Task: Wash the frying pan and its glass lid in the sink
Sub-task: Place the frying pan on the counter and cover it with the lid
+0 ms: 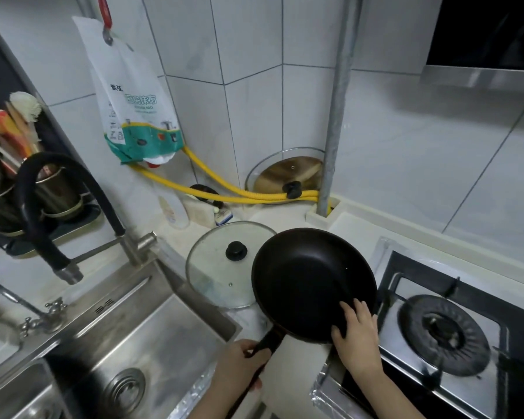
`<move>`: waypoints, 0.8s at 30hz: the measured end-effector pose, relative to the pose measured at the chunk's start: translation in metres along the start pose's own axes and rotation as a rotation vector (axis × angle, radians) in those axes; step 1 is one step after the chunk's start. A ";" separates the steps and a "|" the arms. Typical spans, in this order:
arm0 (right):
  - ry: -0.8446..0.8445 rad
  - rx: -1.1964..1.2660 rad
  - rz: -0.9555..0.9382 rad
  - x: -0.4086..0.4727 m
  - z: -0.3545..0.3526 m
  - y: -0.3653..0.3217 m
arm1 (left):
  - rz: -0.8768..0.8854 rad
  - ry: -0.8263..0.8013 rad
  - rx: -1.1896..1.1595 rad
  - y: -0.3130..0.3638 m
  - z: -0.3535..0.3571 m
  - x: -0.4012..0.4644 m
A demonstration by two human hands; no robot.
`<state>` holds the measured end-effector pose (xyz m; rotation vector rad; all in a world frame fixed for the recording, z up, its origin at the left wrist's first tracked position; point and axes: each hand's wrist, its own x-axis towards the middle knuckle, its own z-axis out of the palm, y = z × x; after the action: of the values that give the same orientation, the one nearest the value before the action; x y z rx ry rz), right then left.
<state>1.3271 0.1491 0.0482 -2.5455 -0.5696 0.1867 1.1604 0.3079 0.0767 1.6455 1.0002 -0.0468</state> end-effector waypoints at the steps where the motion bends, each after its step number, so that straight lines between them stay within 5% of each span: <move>1: 0.007 0.002 0.003 0.001 0.002 0.000 | -0.020 -0.044 0.014 0.002 -0.004 0.003; 5: 0.036 0.016 0.019 0.003 0.009 0.000 | -0.006 -0.214 0.243 0.015 -0.021 0.026; 15: 0.052 -0.023 0.058 0.006 0.013 -0.012 | 0.280 -0.083 0.359 0.060 -0.051 0.108; 18: 0.072 -0.014 0.083 0.008 0.016 -0.011 | 0.333 0.053 0.305 0.063 -0.064 0.137; 24: 0.094 -0.008 0.091 0.010 0.021 -0.004 | 0.405 0.327 0.615 0.076 -0.081 0.194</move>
<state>1.3297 0.1665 0.0324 -2.5744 -0.4200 0.0970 1.2940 0.4875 0.0646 2.4573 0.9219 0.2124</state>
